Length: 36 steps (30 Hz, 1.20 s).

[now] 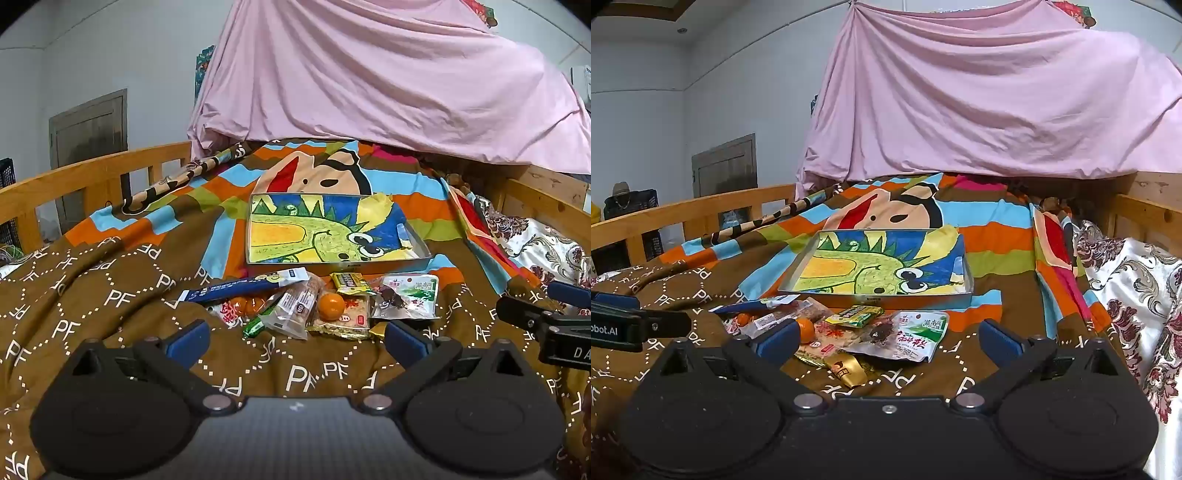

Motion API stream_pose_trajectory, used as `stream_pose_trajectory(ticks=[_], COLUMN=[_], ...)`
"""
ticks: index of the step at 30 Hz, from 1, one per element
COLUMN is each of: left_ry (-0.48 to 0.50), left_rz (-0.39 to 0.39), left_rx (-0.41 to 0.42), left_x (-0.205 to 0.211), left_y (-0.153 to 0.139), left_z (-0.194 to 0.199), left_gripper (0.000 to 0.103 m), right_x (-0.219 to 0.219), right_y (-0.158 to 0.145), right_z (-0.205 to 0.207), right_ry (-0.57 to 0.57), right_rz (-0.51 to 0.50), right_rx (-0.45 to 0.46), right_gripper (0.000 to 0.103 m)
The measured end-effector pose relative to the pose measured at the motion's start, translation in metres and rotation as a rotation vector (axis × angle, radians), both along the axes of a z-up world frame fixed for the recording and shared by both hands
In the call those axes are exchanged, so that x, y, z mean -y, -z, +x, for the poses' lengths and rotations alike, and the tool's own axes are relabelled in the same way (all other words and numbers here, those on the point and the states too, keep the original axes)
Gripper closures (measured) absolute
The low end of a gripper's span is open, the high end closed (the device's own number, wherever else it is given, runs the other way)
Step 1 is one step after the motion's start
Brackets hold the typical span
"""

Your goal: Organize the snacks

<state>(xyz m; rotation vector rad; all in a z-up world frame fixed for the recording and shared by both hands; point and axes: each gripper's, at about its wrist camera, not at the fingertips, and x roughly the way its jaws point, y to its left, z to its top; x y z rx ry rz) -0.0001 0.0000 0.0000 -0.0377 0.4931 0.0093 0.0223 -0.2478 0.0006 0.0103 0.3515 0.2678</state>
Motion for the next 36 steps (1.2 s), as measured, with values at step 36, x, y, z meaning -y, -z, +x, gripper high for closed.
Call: stream_pose_trajectory(ticks=[36], left_ry=[-0.006], left_rz=[-0.001], left_rx=[-0.009], left_x=[-0.0012], left_y=[0.0035], left_z=[0.0011], left_gripper=[0.0], right_x=[-0.0005], right_y=[0.0009], right_z=[-0.0001], right_ry=[-0.008], right_rz=[0.004], right_rx=[-0.015], right_gripper=[0.0])
